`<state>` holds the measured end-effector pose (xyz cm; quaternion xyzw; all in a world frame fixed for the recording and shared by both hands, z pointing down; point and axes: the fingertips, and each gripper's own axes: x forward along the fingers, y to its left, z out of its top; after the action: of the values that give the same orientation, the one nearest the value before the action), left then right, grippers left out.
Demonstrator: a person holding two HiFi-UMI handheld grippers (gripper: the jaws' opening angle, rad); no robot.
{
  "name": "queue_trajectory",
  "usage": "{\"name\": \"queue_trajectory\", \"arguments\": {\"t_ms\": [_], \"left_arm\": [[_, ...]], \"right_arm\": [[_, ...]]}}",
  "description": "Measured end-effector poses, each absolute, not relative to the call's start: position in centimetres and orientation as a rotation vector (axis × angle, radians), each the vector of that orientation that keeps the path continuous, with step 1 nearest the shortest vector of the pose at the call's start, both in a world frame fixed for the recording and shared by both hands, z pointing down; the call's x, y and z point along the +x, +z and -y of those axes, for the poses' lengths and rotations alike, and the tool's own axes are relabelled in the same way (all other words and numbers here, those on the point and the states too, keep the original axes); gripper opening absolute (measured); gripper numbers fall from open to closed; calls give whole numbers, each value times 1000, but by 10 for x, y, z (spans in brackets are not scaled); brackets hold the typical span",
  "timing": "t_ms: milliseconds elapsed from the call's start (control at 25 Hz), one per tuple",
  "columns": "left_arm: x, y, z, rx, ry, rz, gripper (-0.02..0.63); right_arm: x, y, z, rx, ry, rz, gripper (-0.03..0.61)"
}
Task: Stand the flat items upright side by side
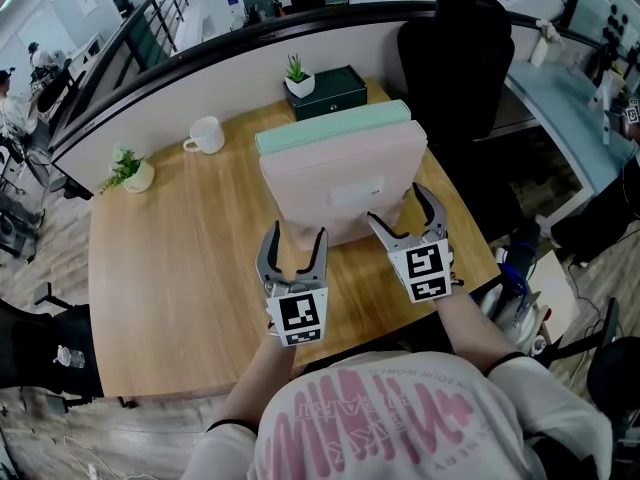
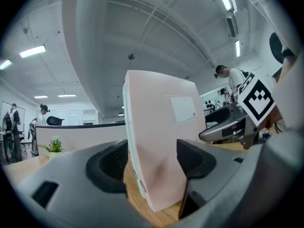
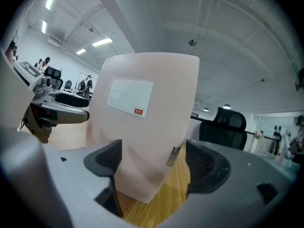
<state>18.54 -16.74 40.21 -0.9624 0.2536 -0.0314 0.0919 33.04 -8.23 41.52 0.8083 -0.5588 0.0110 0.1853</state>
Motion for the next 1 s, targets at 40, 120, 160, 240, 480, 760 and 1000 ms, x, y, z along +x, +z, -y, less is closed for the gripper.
{"name": "queue_trajectory", "arguments": {"t_ms": [40, 120, 160, 240, 480, 760, 1000], "left_arm": [[185, 401, 167, -2862, -88, -757, 324], [183, 399, 167, -2873, -75, -768, 324], [182, 397, 167, -2884, -65, -776, 324], [180, 391, 166, -2913, -33, -791, 321], [167, 369, 164, -2960, 52, -851, 299], [148, 355, 148, -3048, 36, -870, 177], [134, 355, 130, -3102, -25, -916, 104]], "right_arm": [[330, 414, 82, 2280, 30, 1573, 411], [330, 412, 80, 2284, 26, 1570, 411], [330, 410, 79, 2286, 20, 1568, 411], [329, 405, 76, 2290, 3, 1564, 411], [320, 384, 65, 2330, -24, 1554, 411], [302, 359, 43, 2412, -33, 1488, 368], [286, 366, 28, 2441, 67, 1496, 268]]}}
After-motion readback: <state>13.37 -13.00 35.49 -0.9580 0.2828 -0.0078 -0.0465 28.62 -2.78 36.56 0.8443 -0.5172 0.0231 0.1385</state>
